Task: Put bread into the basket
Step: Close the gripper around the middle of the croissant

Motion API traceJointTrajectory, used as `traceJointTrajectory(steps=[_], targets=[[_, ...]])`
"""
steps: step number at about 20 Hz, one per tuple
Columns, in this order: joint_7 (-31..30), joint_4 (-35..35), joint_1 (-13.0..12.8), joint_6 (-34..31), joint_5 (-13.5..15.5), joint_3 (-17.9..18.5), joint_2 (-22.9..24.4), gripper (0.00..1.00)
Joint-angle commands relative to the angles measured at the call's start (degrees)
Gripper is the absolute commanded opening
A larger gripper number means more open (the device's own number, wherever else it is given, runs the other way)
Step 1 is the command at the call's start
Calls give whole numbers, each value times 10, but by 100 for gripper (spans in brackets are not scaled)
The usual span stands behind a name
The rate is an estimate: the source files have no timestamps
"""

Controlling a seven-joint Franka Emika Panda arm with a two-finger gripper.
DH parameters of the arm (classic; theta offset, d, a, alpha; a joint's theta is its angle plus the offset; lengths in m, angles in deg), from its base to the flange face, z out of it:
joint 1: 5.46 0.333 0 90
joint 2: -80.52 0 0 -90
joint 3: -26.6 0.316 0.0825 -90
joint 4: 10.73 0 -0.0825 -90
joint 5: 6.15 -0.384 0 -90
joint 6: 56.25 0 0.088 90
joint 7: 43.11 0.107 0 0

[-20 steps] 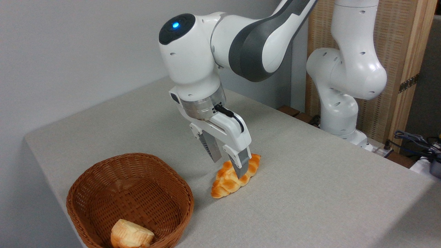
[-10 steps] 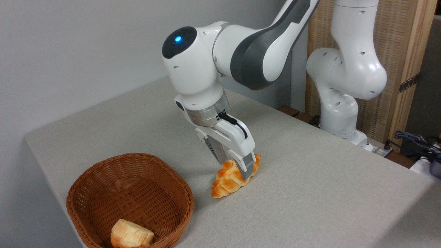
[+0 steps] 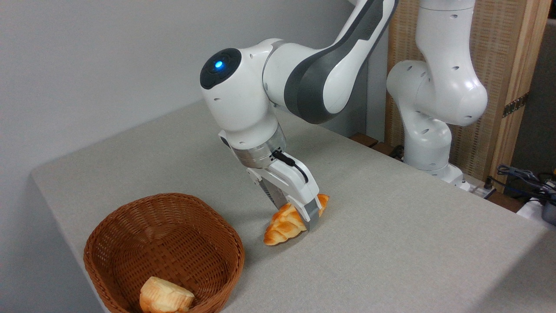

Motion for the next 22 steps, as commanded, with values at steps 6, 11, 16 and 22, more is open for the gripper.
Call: traceJointTrajectory(steps=[6,11,16,22], targets=[[11,2,-5,13,0,4,-4,38],[12,1,-5,13,2,4,-4,38],[12,-2,-5,17,2,3,-3,38],[12,-2,-5,18,2,3,-3,38]])
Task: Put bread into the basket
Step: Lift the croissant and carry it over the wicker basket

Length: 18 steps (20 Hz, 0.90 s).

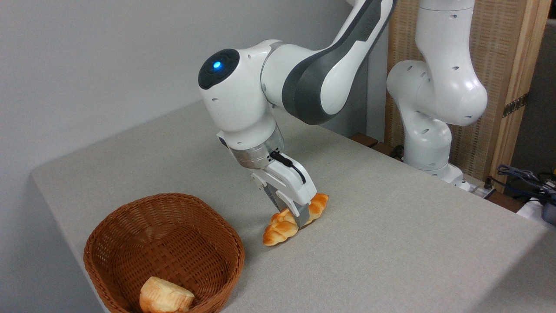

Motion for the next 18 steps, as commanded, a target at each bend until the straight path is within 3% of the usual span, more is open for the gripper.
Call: traceJointTrajectory(steps=[1,18], targets=[[11,0,-3,11,2,3,0,38],[13,-100,-2,-2,3,8,6,38]])
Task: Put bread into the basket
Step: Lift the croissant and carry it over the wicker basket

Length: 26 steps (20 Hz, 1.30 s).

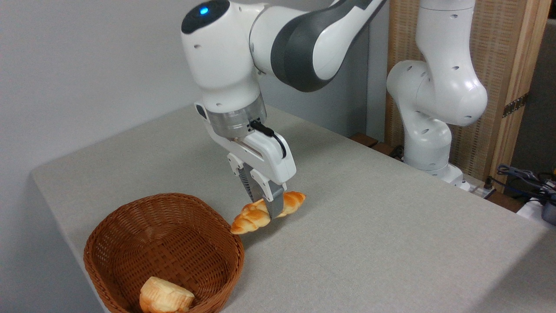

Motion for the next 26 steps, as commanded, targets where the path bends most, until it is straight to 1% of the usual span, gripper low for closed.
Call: traceJointTrajectory(steps=[1,2,5,6,8,9,10,11,12,14,16,19,20,21,22,23,24,25,26], targets=[[13,-20,-2,-4,4,7,1,39],[13,-26,-2,-4,6,7,0,39],[21,-47,-2,6,25,7,-6,39],[37,-57,-2,8,36,6,-14,40],[47,-79,-2,8,55,6,-27,40],[47,-86,-2,8,59,6,-31,40],[47,-96,-2,8,64,6,-38,41],[48,-106,-2,9,72,6,-44,44],[48,-112,-2,9,79,6,-49,45],[44,-131,-2,30,113,7,-63,45],[40,-142,-1,55,137,6,-78,45],[30,-150,-1,81,163,4,-90,46],[29,-153,-1,87,170,4,-91,49],[22,-156,-1,100,188,4,-92,62],[9,-157,-1,111,205,4,-94,64],[2,-157,-1,117,213,5,-95,67],[-14,-157,-1,129,218,6,-95,79],[-21,-157,-1,132,218,6,-95,88],[-27,-157,-1,136,218,6,-95,99]])
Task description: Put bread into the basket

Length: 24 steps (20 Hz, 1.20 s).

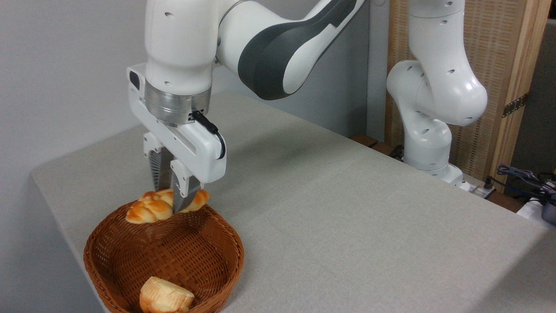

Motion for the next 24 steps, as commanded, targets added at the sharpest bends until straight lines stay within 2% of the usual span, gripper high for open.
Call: traceJointTrajectory(steps=[1,20,22,24], targets=[[-32,-11,-1,17,18,5,-4,100],[-29,-11,-1,28,9,8,-4,100],[-30,-11,1,24,-6,9,2,100],[-33,-11,1,11,-48,8,12,100]])
